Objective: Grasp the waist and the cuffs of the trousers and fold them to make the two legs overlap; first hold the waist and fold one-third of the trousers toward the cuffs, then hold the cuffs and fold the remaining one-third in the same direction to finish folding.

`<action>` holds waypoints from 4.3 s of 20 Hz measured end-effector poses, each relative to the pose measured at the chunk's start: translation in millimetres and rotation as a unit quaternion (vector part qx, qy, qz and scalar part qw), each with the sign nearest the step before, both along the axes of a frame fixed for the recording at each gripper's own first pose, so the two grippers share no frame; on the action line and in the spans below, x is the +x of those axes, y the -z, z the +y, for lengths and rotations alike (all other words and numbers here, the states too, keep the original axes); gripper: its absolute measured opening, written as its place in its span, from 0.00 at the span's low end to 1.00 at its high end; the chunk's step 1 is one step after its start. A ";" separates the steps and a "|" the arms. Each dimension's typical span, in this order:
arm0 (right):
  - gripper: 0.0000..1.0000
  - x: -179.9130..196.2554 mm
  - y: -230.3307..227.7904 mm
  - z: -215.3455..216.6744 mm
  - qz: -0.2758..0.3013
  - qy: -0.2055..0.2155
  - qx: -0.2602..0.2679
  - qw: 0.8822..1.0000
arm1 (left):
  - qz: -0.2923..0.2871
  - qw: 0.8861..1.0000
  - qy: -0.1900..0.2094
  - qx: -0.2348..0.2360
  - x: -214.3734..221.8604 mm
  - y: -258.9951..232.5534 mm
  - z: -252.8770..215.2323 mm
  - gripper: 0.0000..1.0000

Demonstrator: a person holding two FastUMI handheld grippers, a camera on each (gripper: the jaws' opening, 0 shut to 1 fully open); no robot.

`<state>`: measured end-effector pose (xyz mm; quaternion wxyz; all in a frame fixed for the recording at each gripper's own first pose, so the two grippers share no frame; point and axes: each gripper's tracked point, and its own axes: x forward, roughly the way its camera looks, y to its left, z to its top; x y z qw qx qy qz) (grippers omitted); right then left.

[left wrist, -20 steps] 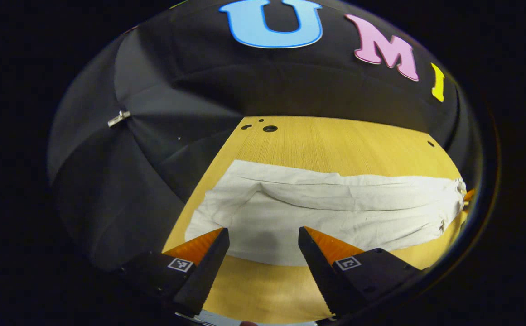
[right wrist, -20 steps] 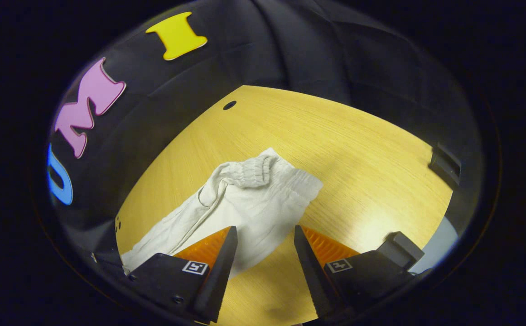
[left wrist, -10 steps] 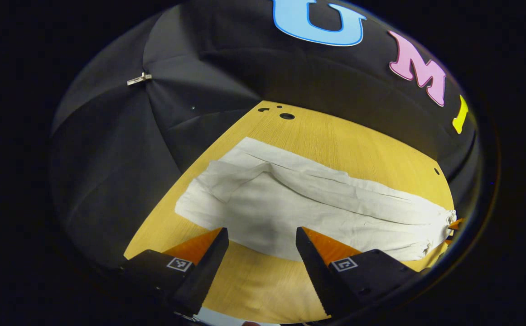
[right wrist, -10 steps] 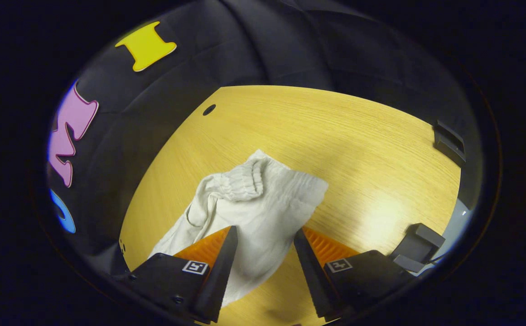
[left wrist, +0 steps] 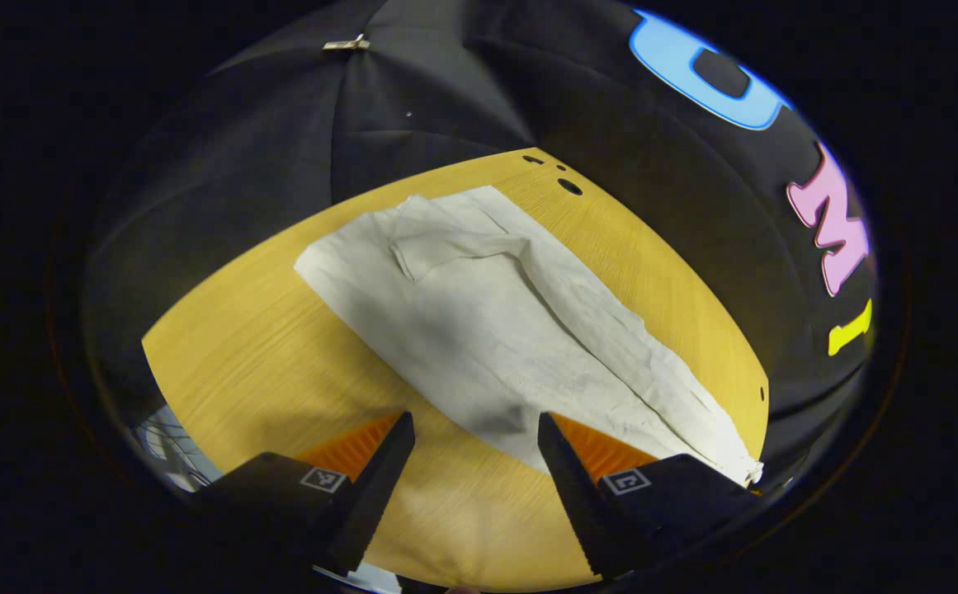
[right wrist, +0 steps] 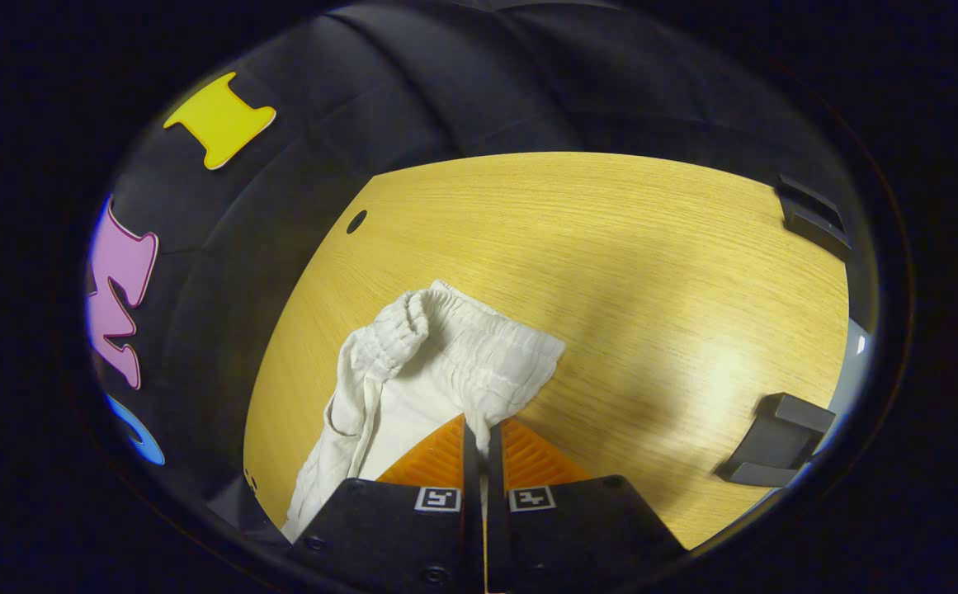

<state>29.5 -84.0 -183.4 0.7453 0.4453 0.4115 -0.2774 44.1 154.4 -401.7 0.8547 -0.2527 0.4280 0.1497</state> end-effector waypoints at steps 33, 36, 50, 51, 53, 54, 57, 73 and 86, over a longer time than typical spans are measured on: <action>0.06 32.9 -72.2 5.6 -0.184 -0.121 -0.058 0.974 | -0.023 0.993 -0.010 -0.112 35.7 16.8 -23.8 0.08; 0.06 38.5 -87.9 21.7 -0.214 -0.156 -0.070 0.962 | -0.021 0.994 0.009 -0.109 33.2 18.3 -26.5 0.08; 0.06 18.8 -75.0 130.0 -0.224 -0.423 -0.078 0.875 | -0.039 0.989 0.019 -0.140 29.5 14.9 -21.7 0.08; 0.06 14.0 -65.8 139.5 -0.212 -0.443 -0.082 0.867 | -0.040 0.989 0.015 -0.143 29.5 13.8 -19.9 0.08; 0.06 2.6 -50.7 142.9 -0.181 -0.478 -0.092 0.854 | -0.042 0.988 0.008 -0.147 29.4 13.6 -18.9 0.08; 0.06 -3.1 -45.0 145.4 -0.169 -0.493 -0.095 0.848 | -0.043 0.988 0.004 -0.150 29.0 14.6 -20.7 0.08; 0.06 -12.6 -33.6 148.0 -0.139 -0.523 -0.095 0.835 | -0.042 0.988 -0.002 -0.152 28.8 13.5 -19.1 0.07; 0.49 -50.4 -72.3 124.3 -0.146 -0.481 0.009 0.865 | -0.047 0.977 -0.032 -0.204 26.8 10.6 -15.5 0.08; 0.49 -94.0 -37.7 -26.0 -0.079 -0.390 -0.042 0.917 | -0.140 0.984 0.064 -0.093 43.8 -81.2 -52.8 0.08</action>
